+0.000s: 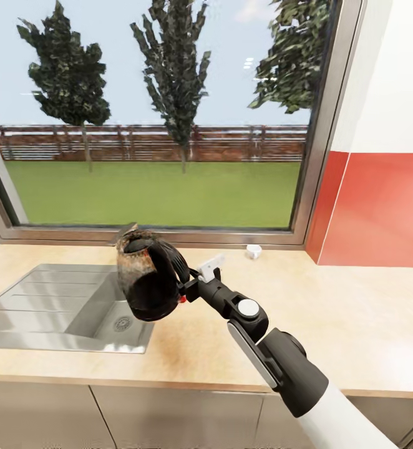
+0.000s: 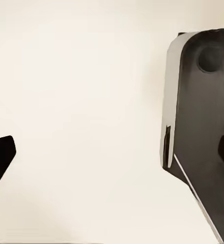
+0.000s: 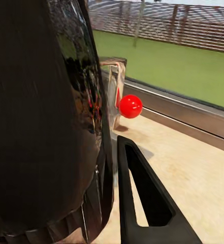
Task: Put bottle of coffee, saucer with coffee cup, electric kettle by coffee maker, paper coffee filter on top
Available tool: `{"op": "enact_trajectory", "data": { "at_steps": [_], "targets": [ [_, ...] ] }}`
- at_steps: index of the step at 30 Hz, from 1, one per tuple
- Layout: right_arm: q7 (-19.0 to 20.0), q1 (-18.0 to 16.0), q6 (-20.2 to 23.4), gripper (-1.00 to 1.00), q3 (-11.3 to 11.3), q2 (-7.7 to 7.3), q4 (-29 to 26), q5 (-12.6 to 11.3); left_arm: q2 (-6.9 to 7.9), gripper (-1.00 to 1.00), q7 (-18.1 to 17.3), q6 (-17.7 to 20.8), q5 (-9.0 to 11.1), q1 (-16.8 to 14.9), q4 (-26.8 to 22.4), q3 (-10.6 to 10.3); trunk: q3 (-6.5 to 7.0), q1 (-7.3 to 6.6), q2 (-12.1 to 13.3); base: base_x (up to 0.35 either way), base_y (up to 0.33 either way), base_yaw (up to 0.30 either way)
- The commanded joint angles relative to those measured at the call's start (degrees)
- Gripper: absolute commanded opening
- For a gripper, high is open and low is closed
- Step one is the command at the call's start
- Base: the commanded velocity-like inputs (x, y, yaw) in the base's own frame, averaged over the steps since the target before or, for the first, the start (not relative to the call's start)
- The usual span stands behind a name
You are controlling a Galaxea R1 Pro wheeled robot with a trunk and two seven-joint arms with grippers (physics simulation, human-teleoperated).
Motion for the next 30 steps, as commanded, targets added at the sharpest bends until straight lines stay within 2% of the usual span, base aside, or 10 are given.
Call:
{"op": "enact_trajectory", "data": {
  "at_steps": [1,4,9,15,30],
  "targets": [
    [0.1,-0.1,0.3,-1.00,0.0,0.05,-0.1,-0.2,0.03,1.00,-0.2,-2.3,-0.6,0.0,-0.1,0.4,-0.09,0.02,-0.1,-0.043,0.241,0.000],
    [0.1,0.0,0.3,-1.00,0.0,0.10,-0.1,-0.2,0.11,1.00,-2.6,-5.5,-0.6,-0.1,-0.5,0.4,-0.09,0.02,-0.1,-0.019,0.146,0.000],
    [0.1,-0.1,0.4,-1.00,0.0,0.12,-0.1,-0.2,-0.15,1.00,-6.3,-6.7,-0.6,-0.2,-1.1,0.4,-0.14,0.02,-0.1,-0.003,0.028,0.037],
    [0.1,-0.1,0.4,-1.00,0.0,0.11,-0.1,-0.2,-0.71,1.00,-6.7,-6.6,-0.6,-0.4,-1.2,0.4,-0.41,0.02,-0.1,0.000,0.002,0.168],
    [0.1,0.0,0.3,-1.00,0.0,0.03,-0.1,-0.2,-0.86,1.00,-6.7,-6.3,-0.5,-0.5,-1.2,0.6,-1.17,0.02,-0.1,0.000,0.002,0.222]
  ]
}}
